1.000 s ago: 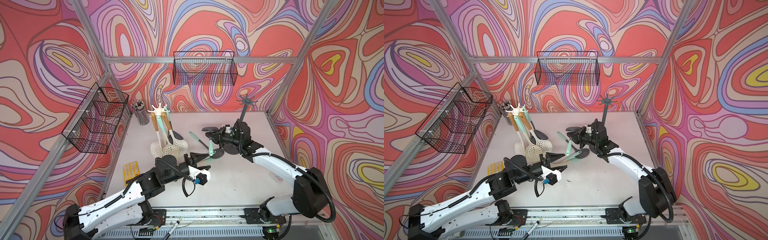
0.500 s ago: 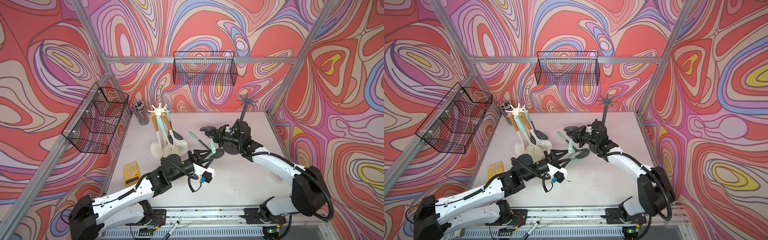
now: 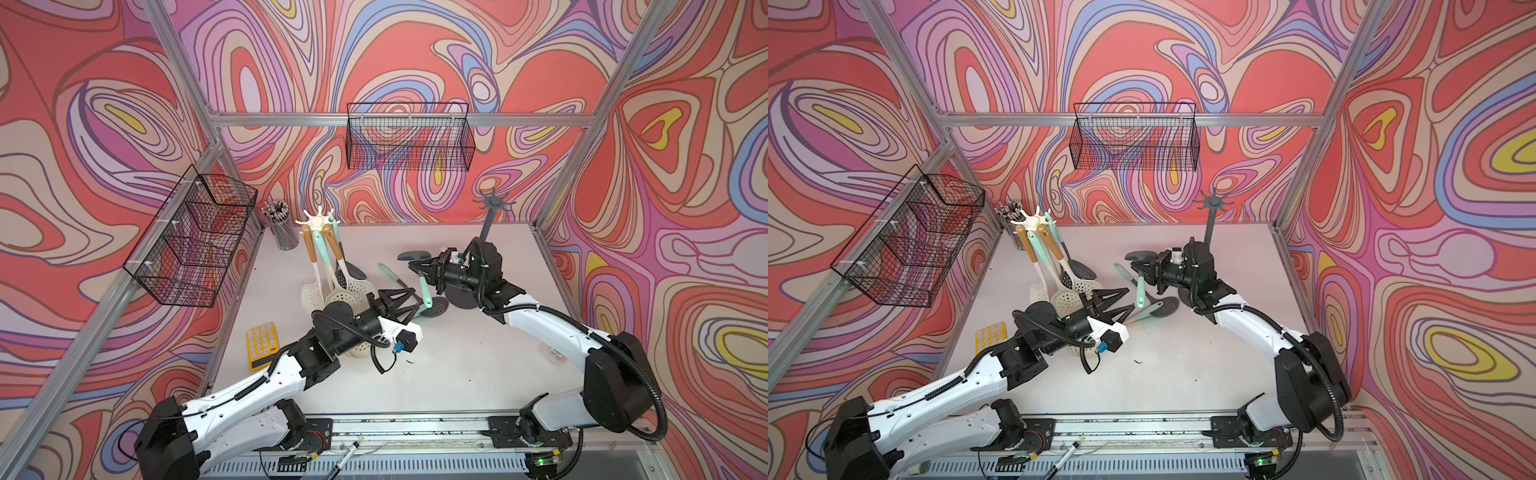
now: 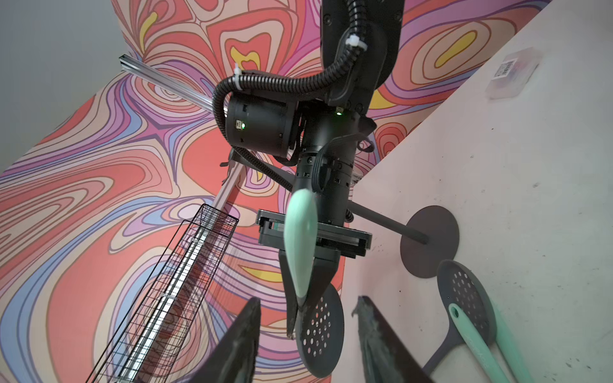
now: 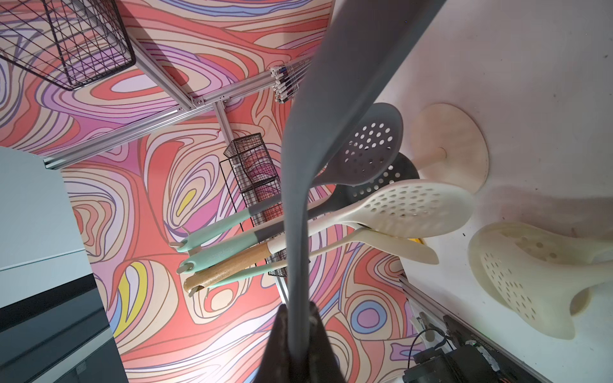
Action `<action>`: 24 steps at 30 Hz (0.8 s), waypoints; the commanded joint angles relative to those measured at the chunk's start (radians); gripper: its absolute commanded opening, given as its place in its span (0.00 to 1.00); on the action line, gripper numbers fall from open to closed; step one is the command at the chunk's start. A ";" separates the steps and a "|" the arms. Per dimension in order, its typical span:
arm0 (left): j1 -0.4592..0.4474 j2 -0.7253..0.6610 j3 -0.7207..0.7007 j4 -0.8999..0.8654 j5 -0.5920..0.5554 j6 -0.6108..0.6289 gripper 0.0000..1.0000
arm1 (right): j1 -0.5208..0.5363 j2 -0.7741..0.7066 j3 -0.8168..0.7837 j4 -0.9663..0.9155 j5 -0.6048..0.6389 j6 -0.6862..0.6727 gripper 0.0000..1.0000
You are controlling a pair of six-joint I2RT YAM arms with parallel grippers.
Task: Hang the skimmer on the kitchen utensil rack
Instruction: Pick up the skimmer from the center of the board.
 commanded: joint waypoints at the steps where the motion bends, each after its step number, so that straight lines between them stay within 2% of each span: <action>1: 0.005 0.042 0.042 0.078 0.038 0.027 0.49 | 0.001 0.019 0.012 0.047 -0.016 0.029 0.01; 8: 0.009 0.116 0.079 0.166 0.047 0.036 0.49 | 0.001 0.022 0.012 0.052 -0.026 0.027 0.01; 17: 0.016 0.163 0.106 0.193 0.085 0.019 0.40 | 0.001 0.020 0.015 0.065 -0.035 0.034 0.01; 20: 0.016 0.170 0.112 0.184 0.099 0.019 0.35 | 0.002 0.022 0.021 0.068 -0.043 0.036 0.02; 24: 0.015 0.167 0.106 0.165 0.103 0.036 0.22 | 0.001 0.026 0.024 0.070 -0.047 0.038 0.02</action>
